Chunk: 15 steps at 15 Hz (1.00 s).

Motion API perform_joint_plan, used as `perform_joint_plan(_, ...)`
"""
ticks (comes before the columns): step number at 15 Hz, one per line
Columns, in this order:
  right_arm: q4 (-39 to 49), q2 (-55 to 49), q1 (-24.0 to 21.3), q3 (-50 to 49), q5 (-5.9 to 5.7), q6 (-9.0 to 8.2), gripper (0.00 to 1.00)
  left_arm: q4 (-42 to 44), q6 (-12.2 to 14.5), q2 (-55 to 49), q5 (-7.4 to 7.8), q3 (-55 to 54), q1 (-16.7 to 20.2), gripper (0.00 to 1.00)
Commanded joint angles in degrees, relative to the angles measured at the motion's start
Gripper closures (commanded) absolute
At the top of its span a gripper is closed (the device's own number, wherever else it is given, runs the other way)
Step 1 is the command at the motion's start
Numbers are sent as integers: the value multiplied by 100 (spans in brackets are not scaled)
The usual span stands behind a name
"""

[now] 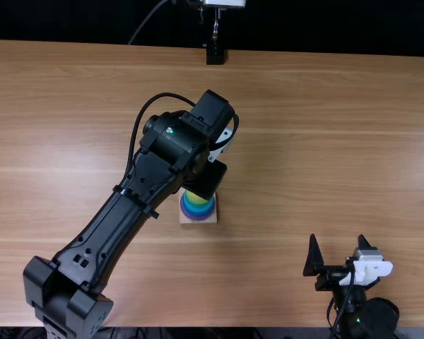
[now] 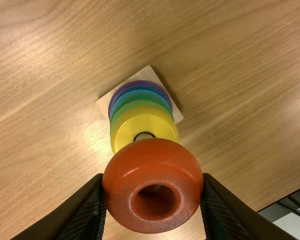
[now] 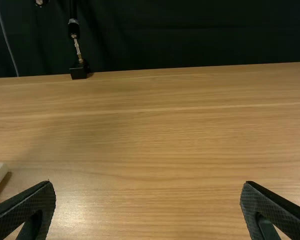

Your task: Build the Hanoi tower: stack the rings onto the peg from bottom to top in this color order: purple, dark blue, light blue, dark green, light green, yellow, orange.

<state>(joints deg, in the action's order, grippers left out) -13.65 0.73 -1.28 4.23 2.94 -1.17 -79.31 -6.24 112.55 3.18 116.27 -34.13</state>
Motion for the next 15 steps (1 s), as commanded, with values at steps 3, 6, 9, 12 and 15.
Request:
perform_joint_plan(3, -455, -73, -65, -335, 22, 22, 0, 21, -19, 188, -2, 212, -24, 100)
perform_joint_plan(6, -455, -73, -65, -335, 22, 22, 0, 21, -9, 188, 83, 168, 47, 21)
perform_joint_plan(9, -455, -73, -74, -335, 22, 22, 0, 21, 2, 162, 93, 151, 152, 0)
perform_joint_plan(12, -455, -73, -74, -335, 22, 22, 0, 73, 33, 127, 83, 203, 231, 0)
perform_joint_plan(15, -455, -73, -65, -335, 22, 22, 0, 706, 23, 109, 83, 186, 416, 0)
